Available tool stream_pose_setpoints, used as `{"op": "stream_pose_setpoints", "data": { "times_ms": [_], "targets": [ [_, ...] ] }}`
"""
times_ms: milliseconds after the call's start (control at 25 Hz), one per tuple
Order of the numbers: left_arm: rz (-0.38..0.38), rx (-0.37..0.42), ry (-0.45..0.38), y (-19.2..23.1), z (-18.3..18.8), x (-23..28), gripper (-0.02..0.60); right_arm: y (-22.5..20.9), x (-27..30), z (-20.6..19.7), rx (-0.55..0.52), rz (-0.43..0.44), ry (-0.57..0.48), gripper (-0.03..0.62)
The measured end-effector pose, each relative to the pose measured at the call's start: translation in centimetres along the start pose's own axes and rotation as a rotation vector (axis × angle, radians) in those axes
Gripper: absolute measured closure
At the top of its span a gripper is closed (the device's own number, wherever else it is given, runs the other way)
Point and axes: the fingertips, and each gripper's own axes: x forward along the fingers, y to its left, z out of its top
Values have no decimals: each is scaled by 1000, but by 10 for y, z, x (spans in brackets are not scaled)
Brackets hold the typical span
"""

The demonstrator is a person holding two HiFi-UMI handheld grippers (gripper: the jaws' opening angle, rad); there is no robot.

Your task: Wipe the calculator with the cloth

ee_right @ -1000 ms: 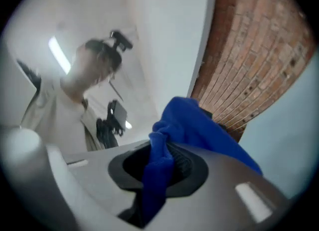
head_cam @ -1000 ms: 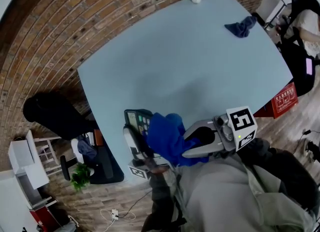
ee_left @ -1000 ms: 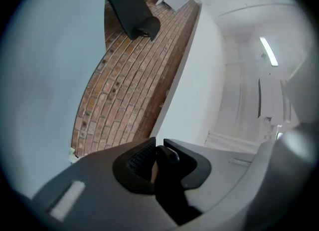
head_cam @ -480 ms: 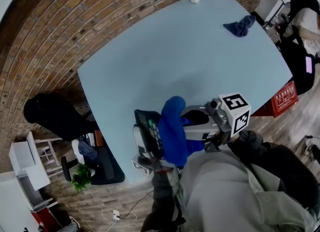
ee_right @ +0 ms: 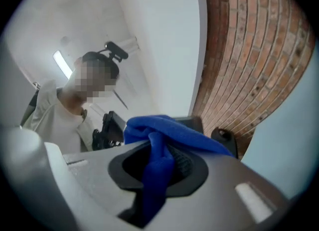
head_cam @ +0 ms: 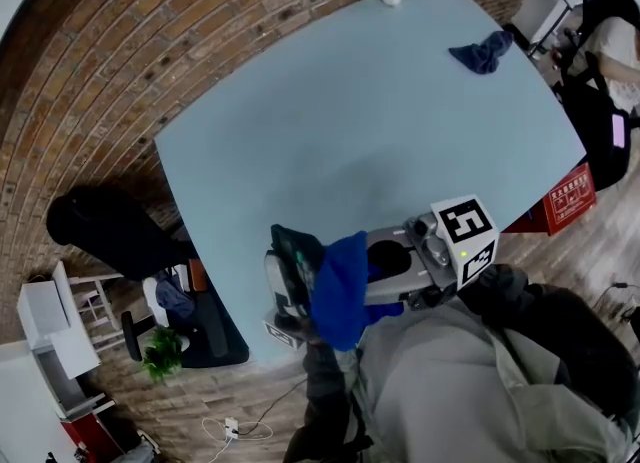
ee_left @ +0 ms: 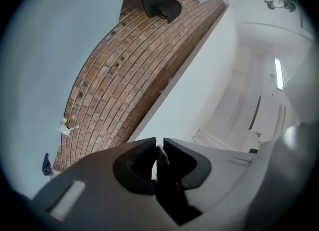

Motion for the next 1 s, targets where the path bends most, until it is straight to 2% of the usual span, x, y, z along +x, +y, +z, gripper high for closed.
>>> {"op": "stream_pose_setpoints", "data": {
  "times_ms": [80,160,240,360,440,520,640,720,840,920,1000],
  "targets": [
    [18,29,21,1,-5,-1,538,-17,-16,29,-29,-91,-112,531],
    [39,50,37,5,-7,-1,538,-24,-24,39,-30,-118,-156,531],
    [35,41,32,7,-6,1,537,-13,-15,25,24,-49,-103,531],
    [26,38,12,6,0,0,529,24,1,-20,105,110,53,531],
    [28,73,22,3,6,-1,532,37,0,-36,92,133,109,531],
    [36,144,69,-3,10,-2,532,32,-6,-22,59,79,74,531],
    [41,210,105,-11,16,-5,538,12,-22,15,-33,-69,21,531],
    [46,244,127,-14,17,-5,538,1,-33,31,-123,-172,39,531],
    [74,305,239,-10,0,-4,538,-13,-44,41,-210,-252,99,531],
    [89,323,308,-6,-14,-3,538,-25,-44,37,-225,-306,156,531],
    [103,321,338,-1,-23,-5,538,-38,-44,33,-204,-350,181,531]
  ]
}}
